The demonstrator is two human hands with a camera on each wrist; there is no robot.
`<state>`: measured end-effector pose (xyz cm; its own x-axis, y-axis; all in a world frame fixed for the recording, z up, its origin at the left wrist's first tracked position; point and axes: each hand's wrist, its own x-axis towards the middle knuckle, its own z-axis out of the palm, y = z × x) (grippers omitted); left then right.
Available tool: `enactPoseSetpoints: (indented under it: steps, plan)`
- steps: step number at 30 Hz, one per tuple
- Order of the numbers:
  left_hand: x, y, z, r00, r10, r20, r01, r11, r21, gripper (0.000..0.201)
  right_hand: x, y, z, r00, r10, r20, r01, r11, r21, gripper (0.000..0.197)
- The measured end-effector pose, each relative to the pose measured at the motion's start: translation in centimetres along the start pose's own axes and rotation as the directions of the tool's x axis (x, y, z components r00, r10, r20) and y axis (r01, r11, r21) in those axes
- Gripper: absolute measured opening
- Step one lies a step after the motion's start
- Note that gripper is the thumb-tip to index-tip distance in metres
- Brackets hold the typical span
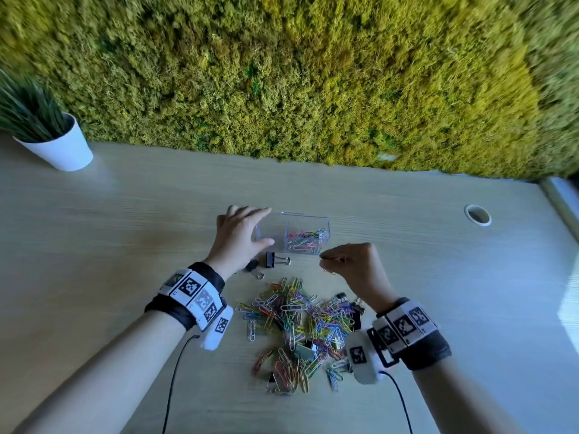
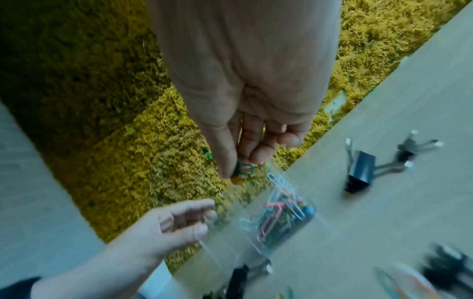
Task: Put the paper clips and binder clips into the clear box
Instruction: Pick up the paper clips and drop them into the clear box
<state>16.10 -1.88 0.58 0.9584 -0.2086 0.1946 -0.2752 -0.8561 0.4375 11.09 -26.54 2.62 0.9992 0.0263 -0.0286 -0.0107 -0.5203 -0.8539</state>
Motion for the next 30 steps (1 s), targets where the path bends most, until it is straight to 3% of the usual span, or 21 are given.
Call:
enactPoseSetpoints:
  steps: [2, 6, 10, 13, 15, 17, 20, 25, 27, 30]
  plan:
    - [0.2, -0.1, 0.1, 1.000, -0.008, -0.023, 0.007, 0.999, -0.033, 0.058, 1.4, -1.2, -0.4, 0.996, -0.033, -0.080, 0.040, 0.995, 0.092, 0.015]
    - [0.3, -0.4, 0.3, 0.999, -0.006, -0.039, 0.002, 0.996, -0.086, 0.057, 4.4, -3.3, -0.2, 0.975, -0.112, -0.191, 0.125, 0.991, 0.054, 0.016]
    - [0.2, -0.3, 0.2, 0.999, -0.022, -0.037, 0.018, 0.995, -0.098, 0.057, 5.6, -3.2, 0.9, 0.978, -0.138, -0.159, 0.125, 0.988, -0.090, 0.017]
    - [0.1, -0.2, 0.1, 0.999, -0.032, -0.026, 0.029, 0.995, -0.098, 0.057, 4.7, -2.9, 1.3, 0.966, -0.221, -0.131, 0.199, 0.966, -0.165, 0.025]
    - [0.0, -0.2, 0.2, 0.999, -0.041, -0.026, 0.037, 0.992, -0.120, 0.057, 3.3, -2.8, 1.7, 0.956, -0.286, -0.066, 0.273, 0.949, -0.160, 0.022]
    - [-0.1, -0.2, 0.3, 0.998, -0.046, -0.034, 0.041, 0.989, -0.142, 0.056, 1.5, -2.5, 2.5, 0.942, -0.304, 0.144, 0.327, 0.929, -0.174, 0.022]
    - [-0.1, -0.1, 0.3, 0.998, -0.056, -0.033, 0.050, 0.987, -0.152, 0.055, -0.7, -1.1, 4.9, 0.833, -0.273, 0.482, 0.459, 0.827, -0.325, 0.032]
    - [-0.1, -0.2, 0.2, 0.999, -0.050, -0.010, 0.048, 0.985, -0.164, 0.055, -3.5, 0.5, 6.4, 0.692, -0.259, 0.673, 0.645, 0.640, -0.417, 0.053]
    - [-0.2, -0.2, 0.3, 0.999, -0.050, -0.012, 0.048, 0.987, -0.150, 0.055, -3.9, 0.9, 5.5, 0.700, -0.261, 0.665, 0.648, 0.622, -0.438, 0.052]
    - [-0.3, -0.1, 0.4, 0.999, -0.050, -0.019, 0.046, 0.987, -0.155, 0.054, -3.6, 0.8, 3.9, 0.807, -0.235, 0.541, 0.519, 0.720, -0.461, 0.040]
